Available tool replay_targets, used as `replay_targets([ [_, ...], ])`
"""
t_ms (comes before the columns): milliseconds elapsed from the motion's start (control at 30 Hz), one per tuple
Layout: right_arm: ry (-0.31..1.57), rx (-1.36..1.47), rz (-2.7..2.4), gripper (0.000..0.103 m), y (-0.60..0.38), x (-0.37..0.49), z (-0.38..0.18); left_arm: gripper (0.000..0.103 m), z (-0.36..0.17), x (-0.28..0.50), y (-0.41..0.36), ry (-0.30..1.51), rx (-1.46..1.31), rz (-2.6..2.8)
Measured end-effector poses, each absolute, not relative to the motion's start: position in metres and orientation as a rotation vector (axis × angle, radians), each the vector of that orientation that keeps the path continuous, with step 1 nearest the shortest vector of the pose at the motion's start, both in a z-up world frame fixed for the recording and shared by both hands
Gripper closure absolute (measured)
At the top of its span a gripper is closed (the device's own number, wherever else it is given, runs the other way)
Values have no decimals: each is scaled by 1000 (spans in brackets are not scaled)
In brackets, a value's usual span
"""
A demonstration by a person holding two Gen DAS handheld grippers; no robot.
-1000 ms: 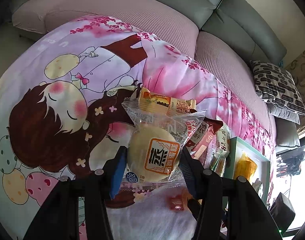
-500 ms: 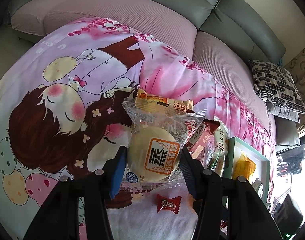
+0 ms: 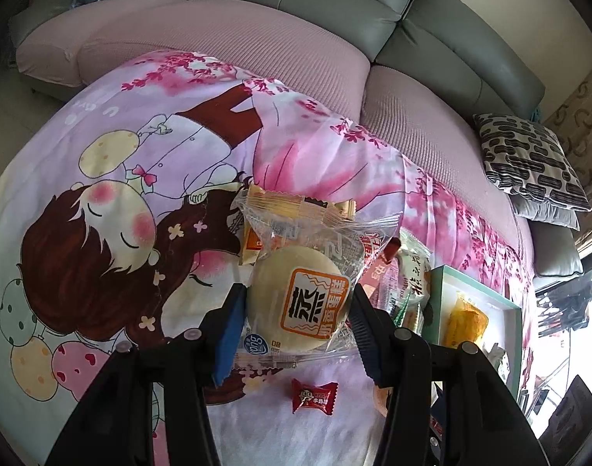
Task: Organize snacks
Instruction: 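Lift the bun bag with left tool while right grasps the yellow pudding cup, then carry both items over the tray and open left tool to drop the bun bag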
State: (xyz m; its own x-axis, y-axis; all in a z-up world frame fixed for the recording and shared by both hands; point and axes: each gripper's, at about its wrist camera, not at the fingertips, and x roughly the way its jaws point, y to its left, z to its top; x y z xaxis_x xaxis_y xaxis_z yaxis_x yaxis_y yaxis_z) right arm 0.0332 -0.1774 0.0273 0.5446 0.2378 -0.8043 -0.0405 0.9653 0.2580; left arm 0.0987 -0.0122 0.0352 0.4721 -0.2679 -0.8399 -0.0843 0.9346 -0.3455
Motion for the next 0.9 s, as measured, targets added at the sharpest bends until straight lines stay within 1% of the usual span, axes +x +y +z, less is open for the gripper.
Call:
replay_targets([
  [200,932,242,142,63,-191,28,40,49,48,95,-23,1048,-341,-137],
  [467,853,267,11,63,-232,17,60,49,78,85,-53,952,-259,-181],
  [800,788,391,-219,63,-320,-5,65,49,96,67,-127,870,-125,-348],
  [900,766,463,-301,63,-353,-15,65,49,94,59,-155,872,-87,-418],
])
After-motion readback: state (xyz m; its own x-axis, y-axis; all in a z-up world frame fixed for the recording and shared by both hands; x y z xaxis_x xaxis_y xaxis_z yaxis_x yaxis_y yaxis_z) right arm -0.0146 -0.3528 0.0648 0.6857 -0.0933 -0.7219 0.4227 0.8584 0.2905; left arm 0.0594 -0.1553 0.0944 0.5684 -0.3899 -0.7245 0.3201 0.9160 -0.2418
